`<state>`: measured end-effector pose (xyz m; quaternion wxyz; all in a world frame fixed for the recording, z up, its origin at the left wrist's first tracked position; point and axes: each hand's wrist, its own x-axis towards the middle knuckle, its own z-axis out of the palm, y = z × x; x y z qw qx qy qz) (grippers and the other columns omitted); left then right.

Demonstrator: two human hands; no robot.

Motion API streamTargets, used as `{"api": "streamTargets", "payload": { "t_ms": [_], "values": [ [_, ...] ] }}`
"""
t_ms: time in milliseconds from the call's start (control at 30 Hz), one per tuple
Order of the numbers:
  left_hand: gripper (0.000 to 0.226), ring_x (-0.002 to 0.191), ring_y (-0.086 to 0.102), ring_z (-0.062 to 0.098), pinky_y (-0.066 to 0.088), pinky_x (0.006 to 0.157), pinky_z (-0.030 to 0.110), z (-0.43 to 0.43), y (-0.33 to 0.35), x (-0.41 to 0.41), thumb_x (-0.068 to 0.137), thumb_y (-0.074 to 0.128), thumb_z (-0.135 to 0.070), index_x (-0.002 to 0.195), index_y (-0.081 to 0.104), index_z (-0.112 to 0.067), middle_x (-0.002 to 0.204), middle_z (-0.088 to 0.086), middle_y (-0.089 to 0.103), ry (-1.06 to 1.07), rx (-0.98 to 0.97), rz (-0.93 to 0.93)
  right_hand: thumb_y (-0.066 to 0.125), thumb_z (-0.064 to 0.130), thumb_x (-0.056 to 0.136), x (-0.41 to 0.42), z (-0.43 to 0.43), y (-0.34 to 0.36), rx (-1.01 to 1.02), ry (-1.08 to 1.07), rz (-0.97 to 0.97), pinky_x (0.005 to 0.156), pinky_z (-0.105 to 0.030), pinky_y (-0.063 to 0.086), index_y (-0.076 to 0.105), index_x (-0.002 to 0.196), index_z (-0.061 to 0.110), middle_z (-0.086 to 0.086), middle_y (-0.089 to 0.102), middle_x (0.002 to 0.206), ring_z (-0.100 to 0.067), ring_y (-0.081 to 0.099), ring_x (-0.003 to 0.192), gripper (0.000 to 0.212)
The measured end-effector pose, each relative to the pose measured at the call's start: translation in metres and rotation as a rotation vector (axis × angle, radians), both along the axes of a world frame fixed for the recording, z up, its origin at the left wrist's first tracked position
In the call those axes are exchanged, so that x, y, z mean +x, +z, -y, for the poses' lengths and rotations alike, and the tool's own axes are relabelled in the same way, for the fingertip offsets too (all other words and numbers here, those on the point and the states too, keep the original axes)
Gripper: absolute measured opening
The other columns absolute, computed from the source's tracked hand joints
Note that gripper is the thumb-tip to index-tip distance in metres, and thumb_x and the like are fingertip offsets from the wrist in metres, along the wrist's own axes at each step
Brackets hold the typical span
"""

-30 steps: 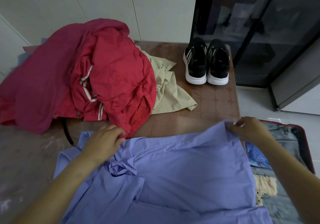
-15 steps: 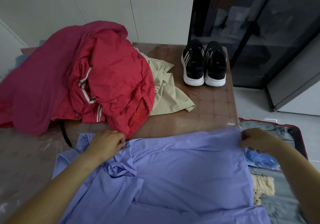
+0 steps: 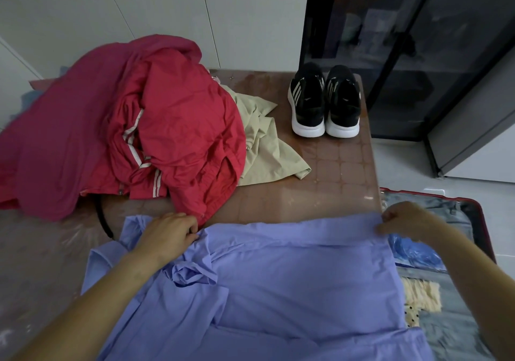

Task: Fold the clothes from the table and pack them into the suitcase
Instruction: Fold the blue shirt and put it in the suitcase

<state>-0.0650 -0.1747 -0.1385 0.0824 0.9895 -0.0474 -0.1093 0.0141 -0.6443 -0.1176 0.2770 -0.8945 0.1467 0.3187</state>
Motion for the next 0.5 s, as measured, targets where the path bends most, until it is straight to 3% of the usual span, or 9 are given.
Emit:
{"api": "streamTargets", "payload": {
  "t_ms": [67,167,267,367,500],
  "values": [
    [0.017,0.073,0.054,0.015,0.041,0.061,0.031,0.005,0.003,0.002,0.085,0.067,-0.028,0.073,0.057,-0.020,0.074,-0.009,0.054,0.029,-0.066,0.051,0.077,0.014,0.075,0.003,-0.003,0.000,-0.090,0.077,0.161,0.050,-0.022,0.041,0.061,0.069,0.007,-0.006,0.057,0.062,-0.025,0.055,0.062,0.018],
    [0.004,0.085,0.057,0.019,0.047,0.071,0.035,0.017,0.005,0.005,0.085,0.066,-0.020,0.088,0.066,-0.018,0.087,-0.005,0.063,0.032,-0.119,0.102,0.072,0.022,0.080,0.011,-0.022,-0.001,-0.084,0.136,0.416,0.065,-0.032,0.044,0.063,0.083,0.014,-0.006,0.061,0.083,-0.029,0.058,0.079,0.012],
    [0.021,0.101,0.052,0.019,0.043,0.083,0.032,0.029,0.000,0.009,0.086,0.065,-0.031,0.104,0.062,-0.020,0.103,-0.007,0.061,-0.047,0.051,-0.030,0.068,0.029,0.082,0.018,-0.036,-0.011,-0.203,0.409,0.276,0.080,-0.036,0.050,0.059,0.093,0.027,-0.003,0.060,0.096,-0.030,0.060,0.093,0.015],
    [0.018,0.102,0.051,0.018,0.038,0.080,0.030,0.036,0.003,0.015,0.091,0.057,-0.034,0.100,0.060,-0.019,0.104,-0.004,0.060,-0.054,0.187,-0.064,0.054,0.036,0.090,0.026,-0.041,-0.016,-0.439,0.607,0.277,0.086,-0.032,0.044,0.054,0.083,0.028,-0.001,0.062,0.102,-0.026,0.060,0.100,0.011],
    [0.018,0.099,0.054,0.026,0.042,0.077,0.035,0.037,0.008,0.026,0.090,0.058,-0.030,0.093,0.060,-0.012,0.098,0.005,0.060,0.028,0.136,0.067,0.049,0.017,0.089,0.042,-0.040,-0.015,-0.718,0.607,0.507,0.074,-0.029,0.033,0.057,0.102,0.022,-0.002,0.062,0.109,-0.024,0.060,0.099,0.016]
  ]
}}
